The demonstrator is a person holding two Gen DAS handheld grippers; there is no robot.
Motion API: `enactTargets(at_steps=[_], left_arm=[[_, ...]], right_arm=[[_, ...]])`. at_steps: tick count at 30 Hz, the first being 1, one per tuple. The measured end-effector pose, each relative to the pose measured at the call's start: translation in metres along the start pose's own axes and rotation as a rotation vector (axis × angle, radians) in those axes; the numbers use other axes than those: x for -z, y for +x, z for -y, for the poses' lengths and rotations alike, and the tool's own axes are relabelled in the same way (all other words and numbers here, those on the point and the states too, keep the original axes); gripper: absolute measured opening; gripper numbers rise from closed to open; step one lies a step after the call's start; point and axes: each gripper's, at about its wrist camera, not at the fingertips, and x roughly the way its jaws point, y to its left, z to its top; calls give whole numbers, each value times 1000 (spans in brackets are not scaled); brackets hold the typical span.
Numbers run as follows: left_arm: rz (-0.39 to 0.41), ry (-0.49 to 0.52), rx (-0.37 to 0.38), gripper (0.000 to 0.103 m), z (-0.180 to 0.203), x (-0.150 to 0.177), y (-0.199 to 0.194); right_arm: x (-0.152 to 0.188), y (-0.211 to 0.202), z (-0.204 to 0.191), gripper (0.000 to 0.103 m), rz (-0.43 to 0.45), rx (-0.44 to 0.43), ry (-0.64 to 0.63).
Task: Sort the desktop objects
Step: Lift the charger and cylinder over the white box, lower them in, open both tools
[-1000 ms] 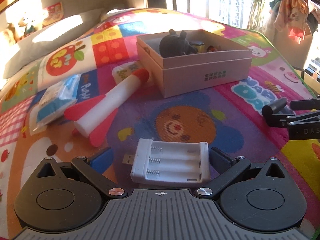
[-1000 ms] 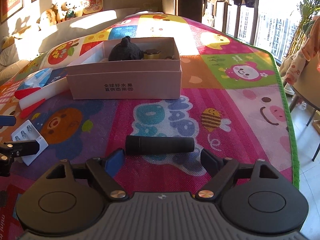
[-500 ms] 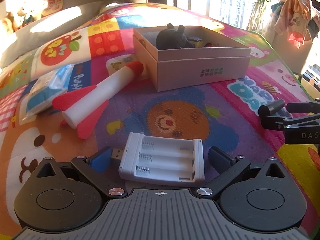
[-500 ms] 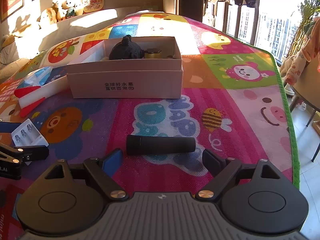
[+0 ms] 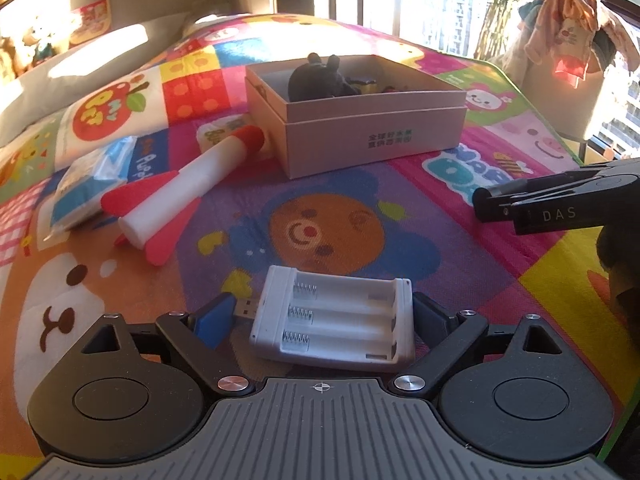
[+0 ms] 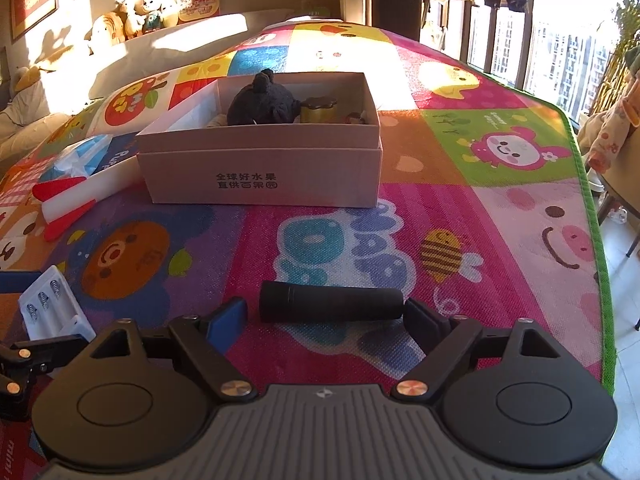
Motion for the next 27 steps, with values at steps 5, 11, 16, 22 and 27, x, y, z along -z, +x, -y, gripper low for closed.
enactTargets(at_steps=[5, 11, 16, 22, 27], left_arm=[[36, -11, 3, 96, -1, -6, -10], [207, 6, -2, 96, -4, -56, -35], [349, 14, 8, 96, -1, -119, -44], [445, -55, 20, 99, 1, -181, -19], [376, -175, 43, 103, -31, -168, 0]], right_arm=[[-5, -11, 6, 75, 9, -9, 5], [-29, -57, 16, 75, 141, 7, -24], [-73, -107, 26, 75, 347, 60, -41], [-127, -129, 31, 75, 465, 88, -21], [-156, -110, 32, 75, 450, 83, -8]])
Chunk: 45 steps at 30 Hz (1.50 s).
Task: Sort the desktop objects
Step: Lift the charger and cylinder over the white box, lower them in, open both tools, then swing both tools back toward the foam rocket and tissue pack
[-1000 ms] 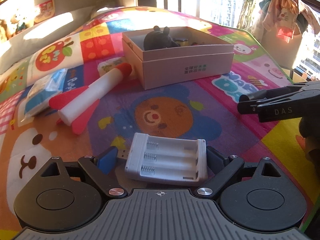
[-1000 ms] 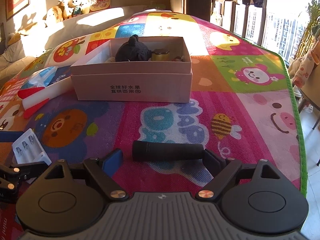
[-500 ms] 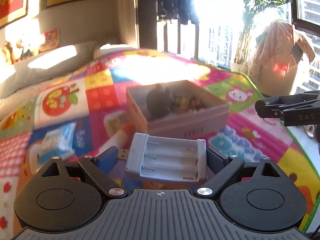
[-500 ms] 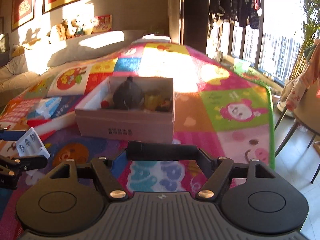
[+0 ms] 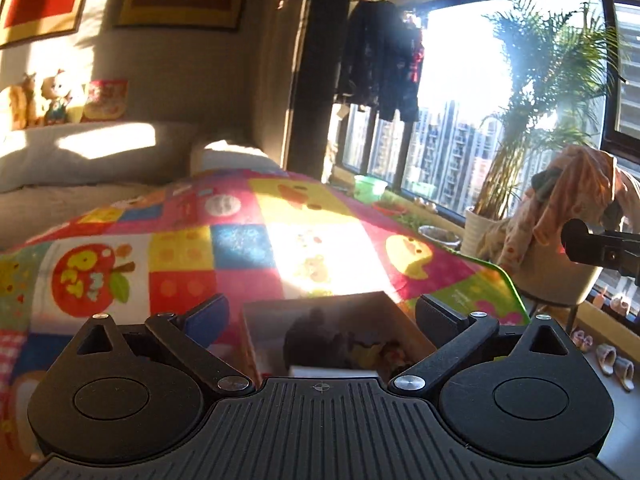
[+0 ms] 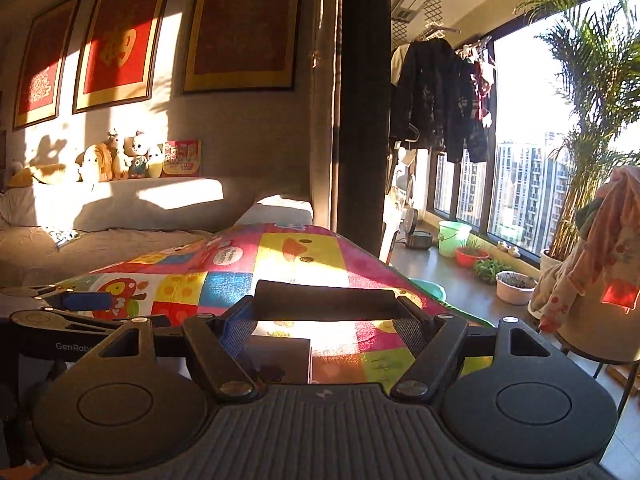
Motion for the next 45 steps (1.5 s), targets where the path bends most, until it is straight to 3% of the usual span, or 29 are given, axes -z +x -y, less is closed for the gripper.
enactTargets(at_steps=[4, 9, 16, 21, 28, 32, 37, 41, 45], left_arm=[[-69, -28, -73, 103, -28, 45, -17], [-143, 44, -131, 103, -40, 99, -45], [-207, 50, -219, 103, -63, 133, -62], [-209, 49, -266, 103, -76, 141, -68], [-197, -21, -322, 103, -94, 139, -73], [-173, 35, -298, 103, -89, 134, -73], [-158, 69, -254, 103, -86, 122, -56], [-176, 92, -250, 101, -87, 114, -32], [-229, 82, -248, 93, -89, 113, -12]], right_arm=[[4, 33, 2, 75, -92, -30, 49], [15, 86, -15, 75, -233, -107, 111], [55, 160, -55, 79, -528, -218, 157], [50, 149, -58, 89, -471, -188, 167], [53, 111, -98, 95, -364, -161, -55], [79, 78, -124, 101, -308, -201, -179], [126, 42, -136, 103, -320, -234, -279], [147, 28, -123, 103, -344, -202, -274], [144, 30, -94, 103, -372, -160, -157]])
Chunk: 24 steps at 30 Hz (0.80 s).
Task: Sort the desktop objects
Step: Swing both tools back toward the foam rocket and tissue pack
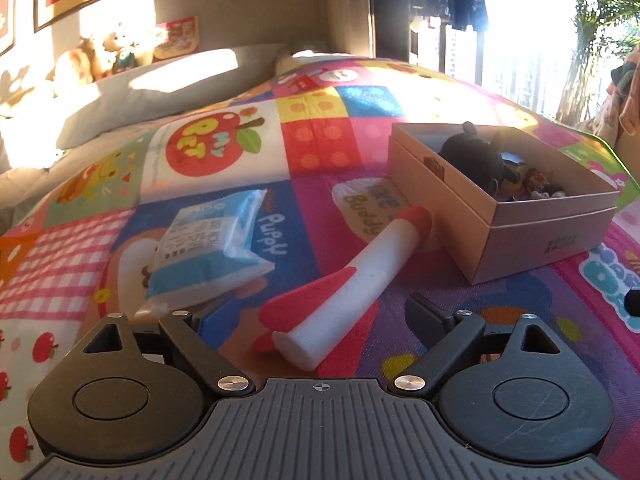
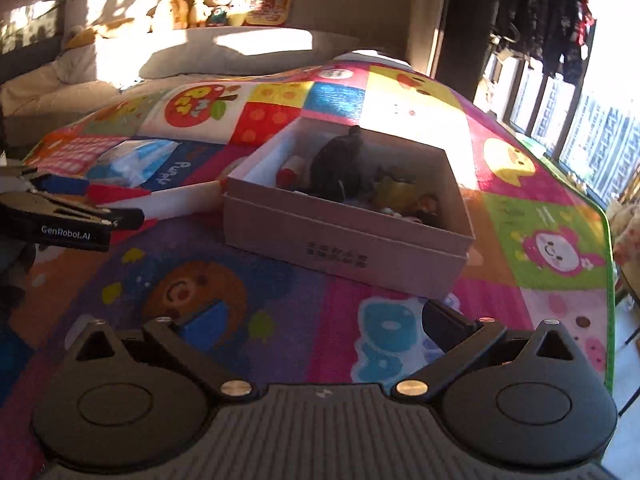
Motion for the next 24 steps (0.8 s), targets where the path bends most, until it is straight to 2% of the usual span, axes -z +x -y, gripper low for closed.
enactTargets(at_steps=[4, 8, 12, 13, 17, 20, 24], left_arm=[[-43, -8, 50, 90, 6, 2, 5], [-45, 31, 133, 92, 21, 8, -9], [-27, 33, 128, 97, 28, 14, -25], [-25, 21, 124, 98, 27, 14, -29], [-21, -25, 98, 100, 21, 15, -36], [-26, -35, 61, 100, 18, 12, -35], [-23, -53, 37, 101, 18, 9, -34]], right_arm=[[2, 7, 37, 103, -14, 51, 176], [16, 20, 77, 103, -31, 124, 385], [41, 28, 114, 103, -63, 128, 616], [47, 25, 118, 103, -40, 111, 641], [61, 14, 112, 103, 16, 126, 668], [65, 8, 91, 103, 53, 128, 675], [63, 2, 50, 103, 62, -40, 692]])
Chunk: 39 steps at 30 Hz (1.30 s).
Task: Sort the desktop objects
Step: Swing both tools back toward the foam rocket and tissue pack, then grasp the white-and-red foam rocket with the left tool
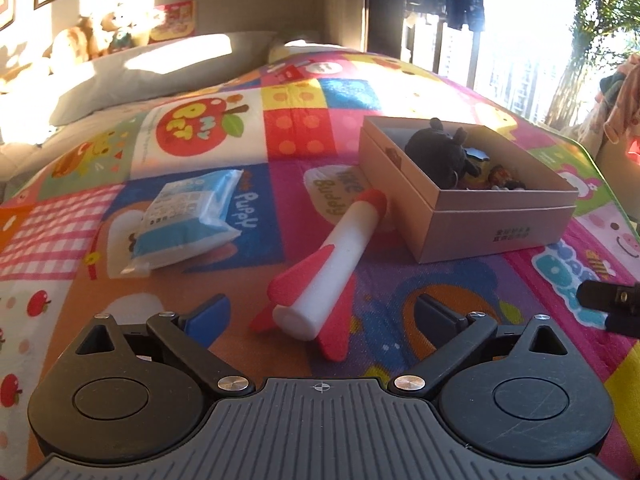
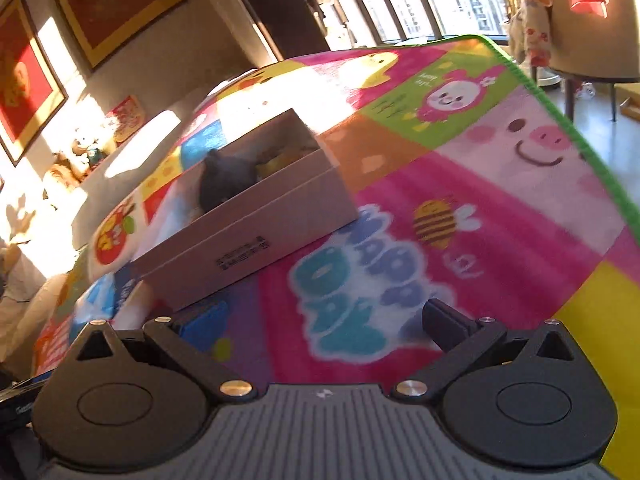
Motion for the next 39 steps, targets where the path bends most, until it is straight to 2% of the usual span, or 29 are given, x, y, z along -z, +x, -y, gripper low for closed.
enactTargets(at_steps=[3, 4, 6, 8, 12, 18, 21, 26, 31, 32, 33, 34, 36, 39], left_arm=[[4, 26, -13, 102, 5, -1, 5], [-2, 36, -19, 102, 8, -2, 7], [-3, 48, -5, 102, 13, -2, 6], [14, 60, 27, 102, 20, -3, 1], [22, 65, 96, 102, 37, -1, -6], [54, 114, 24, 103, 51, -1, -2], [68, 119, -30, 103, 48, -5, 2], [98, 166, -65, 103, 40, -13, 1], [50, 172, -67, 102, 31, -19, 16], [36, 179, -68, 101, 30, -19, 21], [22, 187, -69, 95, 30, -19, 26], [1, 198, -68, 85, 31, -19, 32], [-34, 203, -62, 76, 30, -20, 41], [-61, 183, -59, 73, 26, -20, 49]], right_arm=[[15, 0, -30, 103, -60, -117, -64], [15, 1, -37, 103, -70, -132, -103], [14, 5, -51, 103, -72, -86, -203], [8, 15, -58, 103, -93, 12, -290], [-8, 29, -44, 103, -90, 153, -324], [-29, 38, -9, 103, -62, 260, -309], [-34, 41, 3, 103, -62, 272, -294], [-33, 43, 2, 103, -63, 273, -316], [-31, 47, -3, 103, -75, 304, -351], [-31, 47, -3, 103, -75, 303, -350], [-31, 47, -3, 103, -75, 302, -350], [-31, 47, -3, 103, -75, 302, -349], [-31, 47, -3, 103, -75, 302, -350], [-31, 47, -3, 103, -75, 301, -350]])
